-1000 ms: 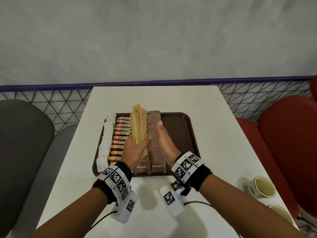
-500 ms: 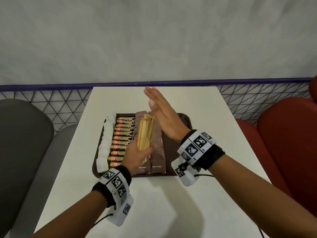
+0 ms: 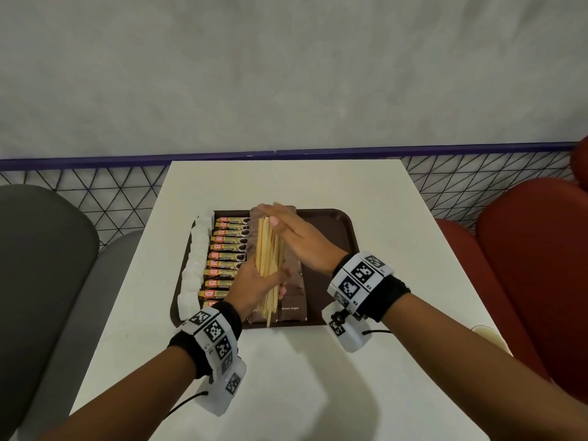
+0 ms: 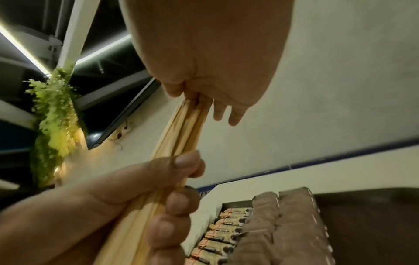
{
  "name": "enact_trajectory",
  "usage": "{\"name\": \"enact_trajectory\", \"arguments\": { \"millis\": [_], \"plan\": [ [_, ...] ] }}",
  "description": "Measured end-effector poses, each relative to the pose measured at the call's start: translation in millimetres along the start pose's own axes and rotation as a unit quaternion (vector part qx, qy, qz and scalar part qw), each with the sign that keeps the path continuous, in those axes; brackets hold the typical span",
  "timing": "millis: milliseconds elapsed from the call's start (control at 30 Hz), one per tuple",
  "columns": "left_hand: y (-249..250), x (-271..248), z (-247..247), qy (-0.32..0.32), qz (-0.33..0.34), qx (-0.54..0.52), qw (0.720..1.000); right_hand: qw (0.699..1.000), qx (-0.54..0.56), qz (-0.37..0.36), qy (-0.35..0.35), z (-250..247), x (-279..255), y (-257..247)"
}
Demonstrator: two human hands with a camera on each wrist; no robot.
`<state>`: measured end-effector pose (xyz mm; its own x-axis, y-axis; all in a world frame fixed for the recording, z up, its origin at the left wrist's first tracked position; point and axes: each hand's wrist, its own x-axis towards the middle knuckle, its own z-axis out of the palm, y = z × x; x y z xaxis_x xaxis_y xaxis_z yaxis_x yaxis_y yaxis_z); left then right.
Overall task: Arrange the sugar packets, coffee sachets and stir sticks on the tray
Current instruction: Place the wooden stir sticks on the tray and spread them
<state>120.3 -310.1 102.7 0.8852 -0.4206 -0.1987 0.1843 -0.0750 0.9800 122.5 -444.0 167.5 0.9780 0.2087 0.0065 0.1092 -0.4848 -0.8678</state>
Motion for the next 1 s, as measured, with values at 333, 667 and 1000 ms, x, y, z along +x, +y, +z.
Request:
{"name": "enact_trajectory", "arguments": {
  "millis": [333, 667, 1000],
  "plan": [
    [5.1, 22.6, -0.9, 0.123, 0.027, -0.080, 0.989, 0.950, 0.223, 0.209, -0.063, 13.6, -35.2, 28.4],
    [-4.6, 25.0, 21.4, 0.153, 0.024, -0.044, 0.987, 0.920, 0.311, 0.236, -0.023, 45.1, -31.9, 52.5],
    [-8.7, 29.3, 21.0, 0.055, -0.054, 0.008, 0.997, 0.949, 0.230, 0.189, 0.107, 9.9, -24.9, 57.7]
  ]
}}
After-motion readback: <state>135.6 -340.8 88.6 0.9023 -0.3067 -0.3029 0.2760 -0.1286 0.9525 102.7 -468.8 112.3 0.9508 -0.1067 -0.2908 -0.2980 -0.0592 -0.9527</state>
